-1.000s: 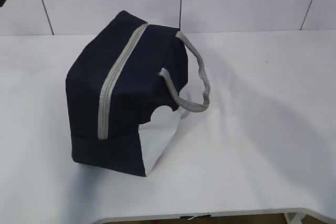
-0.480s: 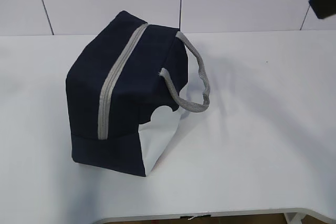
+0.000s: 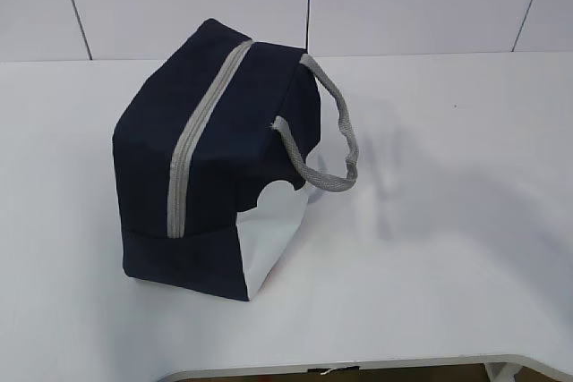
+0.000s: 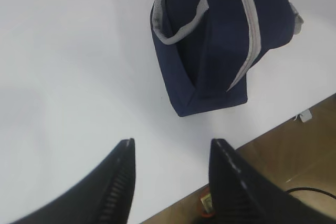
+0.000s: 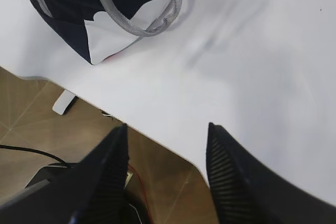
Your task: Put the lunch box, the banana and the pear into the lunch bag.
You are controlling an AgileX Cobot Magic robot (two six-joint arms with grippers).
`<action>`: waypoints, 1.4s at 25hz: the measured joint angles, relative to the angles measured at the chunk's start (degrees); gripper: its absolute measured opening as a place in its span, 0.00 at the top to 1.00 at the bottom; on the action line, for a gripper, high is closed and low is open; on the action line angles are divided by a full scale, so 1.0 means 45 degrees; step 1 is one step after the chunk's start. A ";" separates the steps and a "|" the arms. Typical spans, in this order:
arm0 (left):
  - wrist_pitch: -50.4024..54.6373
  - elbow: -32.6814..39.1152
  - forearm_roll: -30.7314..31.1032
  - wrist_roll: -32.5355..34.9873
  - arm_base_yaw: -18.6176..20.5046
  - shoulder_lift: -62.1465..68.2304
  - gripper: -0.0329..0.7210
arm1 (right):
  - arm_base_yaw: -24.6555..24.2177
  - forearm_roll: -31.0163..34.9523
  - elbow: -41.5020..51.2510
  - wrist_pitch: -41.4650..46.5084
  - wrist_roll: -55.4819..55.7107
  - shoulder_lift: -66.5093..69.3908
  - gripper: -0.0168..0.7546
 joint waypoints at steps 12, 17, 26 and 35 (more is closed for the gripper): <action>-0.0195 0.4698 0.0000 0.0460 0.0000 -0.4875 0.59 | 0.0000 -0.1653 0.3662 0.0053 -0.0021 -0.4100 0.45; 0.0126 0.6566 -0.0048 0.0852 0.0000 -0.6685 0.59 | 0.0000 -0.2130 0.5406 0.0053 0.0402 -0.4723 0.45; -0.0892 0.7732 -0.0582 0.0927 0.0000 -0.8905 0.63 | 0.0000 -0.2188 0.7332 -0.1320 0.0433 -0.7764 0.45; -0.1041 0.7760 -0.0223 0.0680 0.0000 -0.8905 0.63 | 0.0000 -0.2264 0.8571 -0.1635 0.0410 -0.9893 0.45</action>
